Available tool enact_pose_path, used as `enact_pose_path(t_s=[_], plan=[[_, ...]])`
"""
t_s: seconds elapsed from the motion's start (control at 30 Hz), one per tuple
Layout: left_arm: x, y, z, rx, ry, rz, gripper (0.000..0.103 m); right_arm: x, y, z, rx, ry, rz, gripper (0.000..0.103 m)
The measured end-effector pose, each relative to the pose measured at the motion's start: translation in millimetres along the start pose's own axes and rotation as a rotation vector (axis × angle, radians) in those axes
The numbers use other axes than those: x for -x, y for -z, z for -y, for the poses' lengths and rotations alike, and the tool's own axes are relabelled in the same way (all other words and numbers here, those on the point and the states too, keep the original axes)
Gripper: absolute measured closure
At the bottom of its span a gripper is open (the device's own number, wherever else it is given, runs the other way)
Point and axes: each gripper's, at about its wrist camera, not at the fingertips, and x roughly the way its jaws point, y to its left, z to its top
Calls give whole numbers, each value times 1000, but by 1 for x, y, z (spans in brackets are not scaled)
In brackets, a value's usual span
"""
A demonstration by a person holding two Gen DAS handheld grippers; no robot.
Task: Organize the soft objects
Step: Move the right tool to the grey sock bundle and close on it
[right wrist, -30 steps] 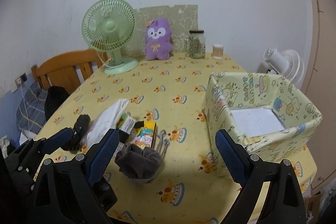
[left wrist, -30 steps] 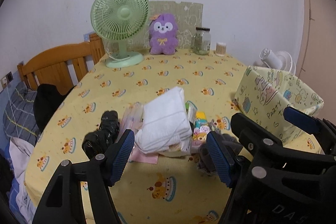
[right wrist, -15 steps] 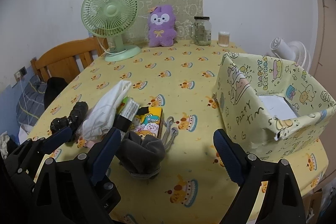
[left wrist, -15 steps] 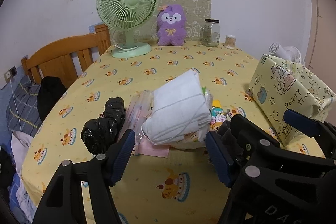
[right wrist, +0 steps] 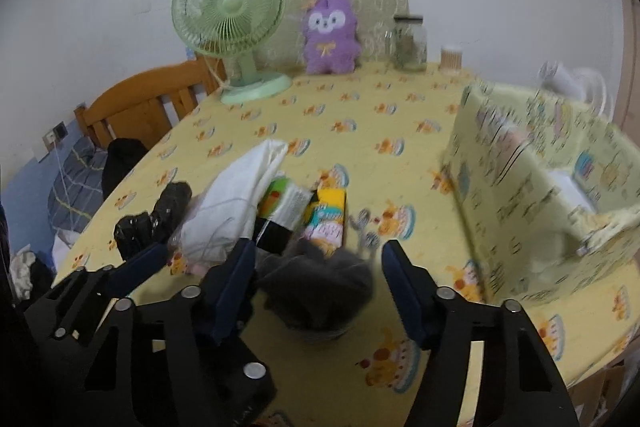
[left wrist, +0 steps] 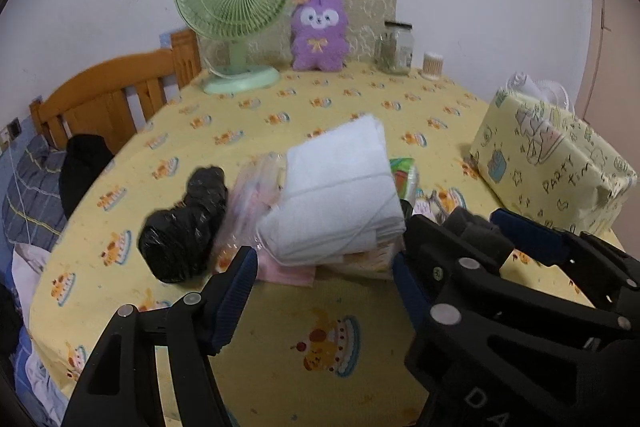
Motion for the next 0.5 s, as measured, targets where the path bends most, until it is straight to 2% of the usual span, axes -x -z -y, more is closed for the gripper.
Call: enact_pose_path(t_s=[0.1,0.33,0.5], plan=[[-2,1,0,3,8,-8,30,-6,2,3,-20,-4,-29,37],[-3,-1,1,3,5,-8,30,-6,2,2,-17,4,-17,56],[5,-8,7,-16,-21,35,30,4,-2,4,-16,16,14,63]])
